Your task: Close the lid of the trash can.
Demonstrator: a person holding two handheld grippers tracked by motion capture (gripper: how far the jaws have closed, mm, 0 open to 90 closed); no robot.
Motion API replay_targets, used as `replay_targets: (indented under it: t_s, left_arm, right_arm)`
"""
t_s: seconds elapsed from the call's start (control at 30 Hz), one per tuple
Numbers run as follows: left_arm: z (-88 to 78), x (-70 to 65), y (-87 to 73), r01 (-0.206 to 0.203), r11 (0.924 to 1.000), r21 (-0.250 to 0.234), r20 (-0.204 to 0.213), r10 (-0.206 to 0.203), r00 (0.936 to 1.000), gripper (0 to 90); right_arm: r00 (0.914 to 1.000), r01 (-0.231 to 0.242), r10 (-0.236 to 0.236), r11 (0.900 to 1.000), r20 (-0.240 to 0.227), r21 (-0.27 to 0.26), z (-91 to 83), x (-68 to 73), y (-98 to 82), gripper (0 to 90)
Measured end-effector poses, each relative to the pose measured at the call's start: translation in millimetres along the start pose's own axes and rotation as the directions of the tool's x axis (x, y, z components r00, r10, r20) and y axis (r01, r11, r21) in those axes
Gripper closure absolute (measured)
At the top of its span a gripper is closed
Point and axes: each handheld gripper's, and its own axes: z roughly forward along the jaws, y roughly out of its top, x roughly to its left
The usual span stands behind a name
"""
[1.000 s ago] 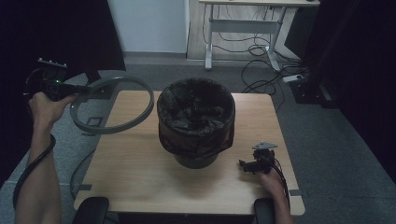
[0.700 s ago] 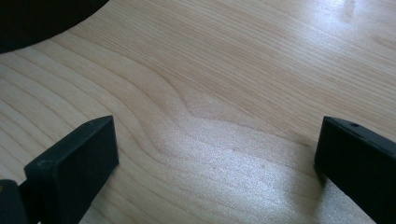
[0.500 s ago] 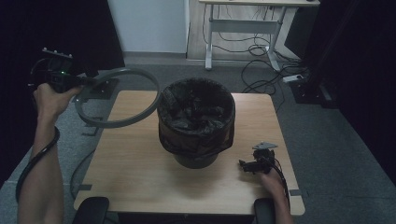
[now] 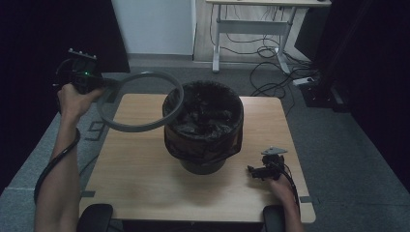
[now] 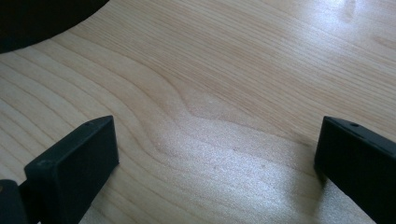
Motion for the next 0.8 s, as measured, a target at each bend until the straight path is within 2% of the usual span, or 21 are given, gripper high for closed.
replay_targets:
  t_s: [0.43, 0.8]
  left_arm:
    - [30.2, -29.3, 20.1, -0.045, 0.9990, -0.002, 0.051, 0.045, 0.9977, 78.0]
    - [51.9, -53.6, 35.2, -0.077, 0.9970, -0.011, 0.091, 0.078, 0.9928, 78.0]
  right_arm:
    - [1.0000, 0.000, 0.000, 1.000, 0.000, 0.000, 0.0, 0.0, 0.0, 0.0]
    - [1.0000, 0.000, 0.000, 1.000, 0.000, 0.000, 0.0, 0.0, 0.0, 0.0]
